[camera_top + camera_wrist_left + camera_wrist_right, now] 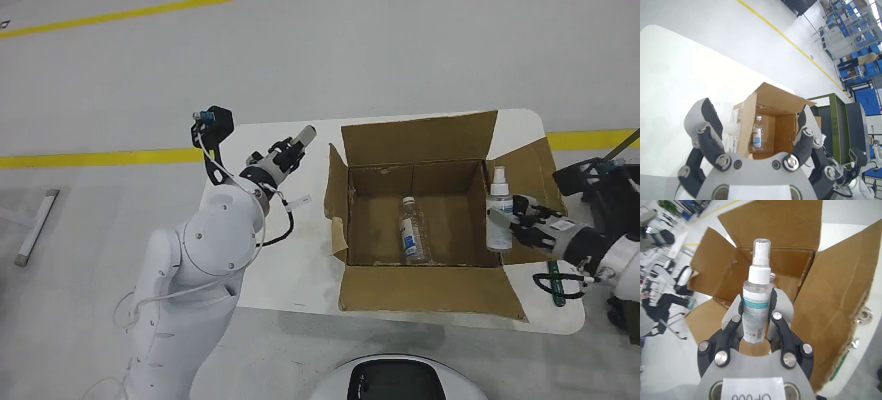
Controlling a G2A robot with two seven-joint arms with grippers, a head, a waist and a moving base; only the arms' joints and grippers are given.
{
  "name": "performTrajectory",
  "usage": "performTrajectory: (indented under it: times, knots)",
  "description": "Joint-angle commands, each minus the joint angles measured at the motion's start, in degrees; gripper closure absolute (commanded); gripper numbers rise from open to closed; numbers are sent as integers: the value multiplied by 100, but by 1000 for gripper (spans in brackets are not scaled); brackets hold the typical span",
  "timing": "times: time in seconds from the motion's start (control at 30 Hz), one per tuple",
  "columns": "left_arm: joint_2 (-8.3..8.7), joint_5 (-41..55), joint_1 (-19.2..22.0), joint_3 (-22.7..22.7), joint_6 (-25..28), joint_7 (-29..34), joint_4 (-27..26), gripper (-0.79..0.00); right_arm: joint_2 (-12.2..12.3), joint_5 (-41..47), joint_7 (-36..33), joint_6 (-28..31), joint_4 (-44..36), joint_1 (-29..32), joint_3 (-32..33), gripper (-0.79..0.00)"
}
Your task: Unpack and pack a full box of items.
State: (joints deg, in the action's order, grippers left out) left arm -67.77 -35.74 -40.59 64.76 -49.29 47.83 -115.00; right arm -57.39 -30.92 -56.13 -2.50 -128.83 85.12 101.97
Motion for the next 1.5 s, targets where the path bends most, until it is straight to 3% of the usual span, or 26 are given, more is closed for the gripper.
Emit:
performTrajectory:
  times: [0.0,0.17,0.67,0.83,1.17,1.47]
  knots:
    - [-1,5,6,-9,5,-1,4,-785,9,-953,-57,-328,2,-209,-563,0]
    - [-1,5,6,-9,5,-1,4,-785,-15,-2378,-248,-774,231,-884,-1781,0]
    - [-1,5,6,-9,5,-1,4,-785,-44,-2057,26,-798,396,-834,-1768,0]
    - [-6,64,-110,55,112,-196,17,-785,-136,-1829,322,-893,955,-1278,-2350,0]
    - [-5,58,-277,218,152,-433,-20,-785,-596,-1435,873,-1568,2751,-2833,-4312,0]
    - [-5,58,-277,218,152,-433,-20,-785,-1011,-805,1149,-2230,4080,-3752,-5079,0]
